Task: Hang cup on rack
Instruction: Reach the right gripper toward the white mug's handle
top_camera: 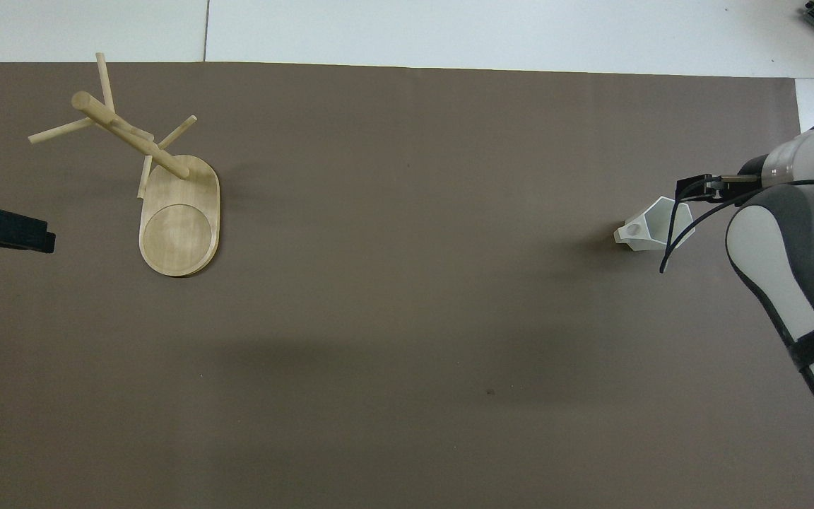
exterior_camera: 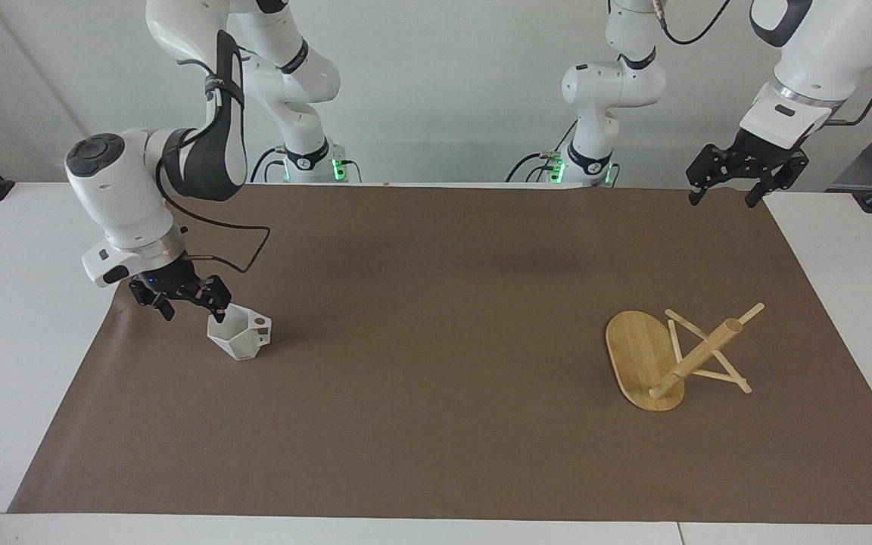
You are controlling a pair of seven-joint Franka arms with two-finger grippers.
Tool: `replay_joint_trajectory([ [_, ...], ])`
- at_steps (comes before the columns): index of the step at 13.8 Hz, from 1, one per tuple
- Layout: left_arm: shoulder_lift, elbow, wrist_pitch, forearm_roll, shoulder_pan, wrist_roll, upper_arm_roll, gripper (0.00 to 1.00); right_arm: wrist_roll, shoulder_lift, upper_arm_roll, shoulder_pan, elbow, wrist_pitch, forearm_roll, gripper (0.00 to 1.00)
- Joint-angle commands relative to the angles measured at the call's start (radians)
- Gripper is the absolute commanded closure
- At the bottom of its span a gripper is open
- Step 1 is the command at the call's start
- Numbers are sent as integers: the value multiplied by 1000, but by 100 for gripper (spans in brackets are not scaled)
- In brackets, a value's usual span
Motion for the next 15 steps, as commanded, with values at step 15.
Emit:
replay_joint_trajectory([
  [15,-25,-31,6,18,12,-7,-10,0,-41,-1,2,-21,-159,143,-15,4],
])
